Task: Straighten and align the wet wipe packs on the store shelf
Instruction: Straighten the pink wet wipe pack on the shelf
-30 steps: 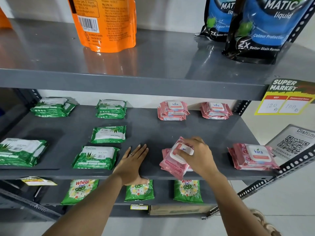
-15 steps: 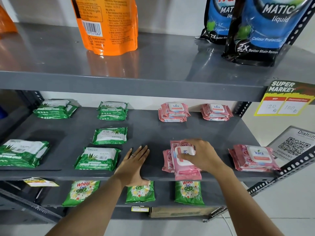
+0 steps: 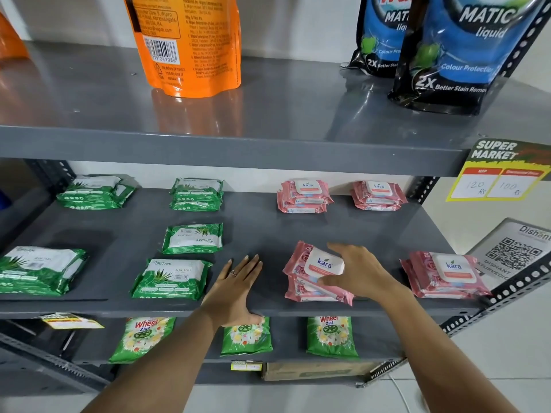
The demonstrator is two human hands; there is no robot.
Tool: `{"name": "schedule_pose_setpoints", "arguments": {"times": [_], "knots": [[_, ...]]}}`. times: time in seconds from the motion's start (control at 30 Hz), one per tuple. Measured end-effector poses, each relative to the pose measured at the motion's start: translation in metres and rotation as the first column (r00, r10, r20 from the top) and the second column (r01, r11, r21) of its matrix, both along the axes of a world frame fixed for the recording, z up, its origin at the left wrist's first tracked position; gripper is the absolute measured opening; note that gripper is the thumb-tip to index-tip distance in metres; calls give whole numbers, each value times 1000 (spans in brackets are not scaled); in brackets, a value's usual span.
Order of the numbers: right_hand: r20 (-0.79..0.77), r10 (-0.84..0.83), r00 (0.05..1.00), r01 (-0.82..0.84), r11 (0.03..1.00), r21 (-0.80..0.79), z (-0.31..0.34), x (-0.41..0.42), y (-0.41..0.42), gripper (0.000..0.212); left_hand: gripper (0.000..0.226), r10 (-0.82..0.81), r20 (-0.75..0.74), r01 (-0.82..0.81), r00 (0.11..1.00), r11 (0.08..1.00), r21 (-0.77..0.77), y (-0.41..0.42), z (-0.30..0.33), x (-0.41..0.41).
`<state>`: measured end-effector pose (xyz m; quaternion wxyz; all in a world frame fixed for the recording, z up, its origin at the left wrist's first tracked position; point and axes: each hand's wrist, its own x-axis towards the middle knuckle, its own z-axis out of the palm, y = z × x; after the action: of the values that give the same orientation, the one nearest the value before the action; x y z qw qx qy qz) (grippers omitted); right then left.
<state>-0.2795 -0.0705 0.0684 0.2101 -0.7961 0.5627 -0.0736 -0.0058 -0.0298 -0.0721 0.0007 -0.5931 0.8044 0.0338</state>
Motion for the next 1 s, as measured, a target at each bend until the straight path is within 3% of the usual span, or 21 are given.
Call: {"name": "schedule_pose_setpoints", "arguments": {"times": [0.17, 0.4, 1.0], "knots": [[-26, 22, 999, -21, 999, 41, -6, 1, -6, 53, 123, -3, -10, 3, 1000, 1000, 6, 0, -2, 2], [7, 77, 997, -77, 988, 132, -7, -8, -14, 72, 123, -5, -22, 5, 1000, 1000, 3, -1, -3, 2], [16, 88, 996, -90, 985, 150, -11, -10, -23, 72, 122, -7, -25, 7, 1000, 1000, 4, 0, -2, 2]]}}
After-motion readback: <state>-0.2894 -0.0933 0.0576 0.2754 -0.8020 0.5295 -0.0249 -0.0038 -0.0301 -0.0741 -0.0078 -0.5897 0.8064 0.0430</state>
